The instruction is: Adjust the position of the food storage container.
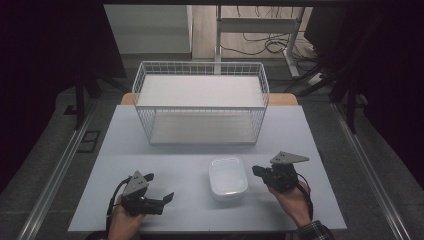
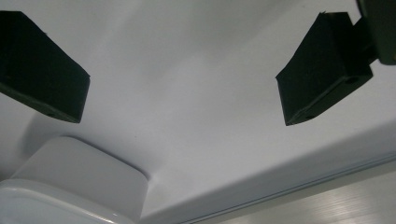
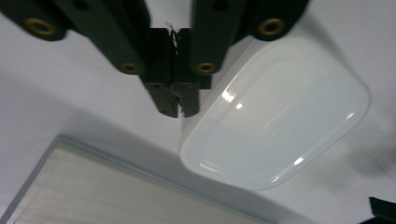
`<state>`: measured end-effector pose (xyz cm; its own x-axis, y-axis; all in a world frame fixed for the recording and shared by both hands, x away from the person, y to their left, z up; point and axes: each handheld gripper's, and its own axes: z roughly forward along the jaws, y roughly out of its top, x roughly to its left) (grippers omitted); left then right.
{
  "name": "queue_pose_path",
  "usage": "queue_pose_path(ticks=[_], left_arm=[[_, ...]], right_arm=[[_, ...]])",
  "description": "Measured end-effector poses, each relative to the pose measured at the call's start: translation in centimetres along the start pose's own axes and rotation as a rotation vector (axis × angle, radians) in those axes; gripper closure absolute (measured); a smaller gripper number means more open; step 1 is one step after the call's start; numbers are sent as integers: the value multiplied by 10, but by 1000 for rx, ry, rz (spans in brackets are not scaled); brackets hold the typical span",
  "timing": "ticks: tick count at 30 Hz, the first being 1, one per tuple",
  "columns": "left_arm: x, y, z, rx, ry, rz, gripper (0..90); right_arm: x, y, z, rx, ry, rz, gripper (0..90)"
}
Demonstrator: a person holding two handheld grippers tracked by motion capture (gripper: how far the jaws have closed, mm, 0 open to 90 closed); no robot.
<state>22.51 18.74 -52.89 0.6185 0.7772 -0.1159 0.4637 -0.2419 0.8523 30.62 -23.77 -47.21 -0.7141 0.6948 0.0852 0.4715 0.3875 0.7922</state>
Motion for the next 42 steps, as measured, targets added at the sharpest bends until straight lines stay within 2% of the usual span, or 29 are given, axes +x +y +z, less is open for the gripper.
queue_pose_path(ticks=[5,7,8,10,13,18,24,31,34,35,36,38,40,42], left_arm=[[0,0,0,1,0,6,19],[0,0,0,1,0,5,19],[0,0,0,1,0,5,19],[0,0,0,-1,-1,3,19],[0,0,0,-4,1,8,18],[0,0,1,3,7,8,18],[1,0,1,11,4,-15,22],[1,0,1,28,14,-36,29],[2,0,1,32,19,-38,33],[2,0,-1,23,7,-40,33],[4,1,-2,18,1,-45,39],[5,3,-1,25,17,-44,64],[8,6,1,36,31,-39,125],[13,10,4,29,22,-41,259]], right_arm=[[-1,12,13,5,-15,-29,891],[-2,18,24,27,-30,-43,891],[-2,18,24,27,-30,-43,891],[-6,22,37,53,-36,-26,891],[-8,25,46,68,-26,-17,891],[-7,33,61,84,-20,-24,890],[2,47,82,91,-5,-51,890],[23,61,108,106,65,-108,890],[27,64,108,105,62,-133,890],[27,65,105,97,63,-140,889],[24,63,94,80,61,-124,889],[22,57,82,69,53,-122,890],[20,46,66,57,43,-115,890],[18,31,50,41,34,-99,890]])
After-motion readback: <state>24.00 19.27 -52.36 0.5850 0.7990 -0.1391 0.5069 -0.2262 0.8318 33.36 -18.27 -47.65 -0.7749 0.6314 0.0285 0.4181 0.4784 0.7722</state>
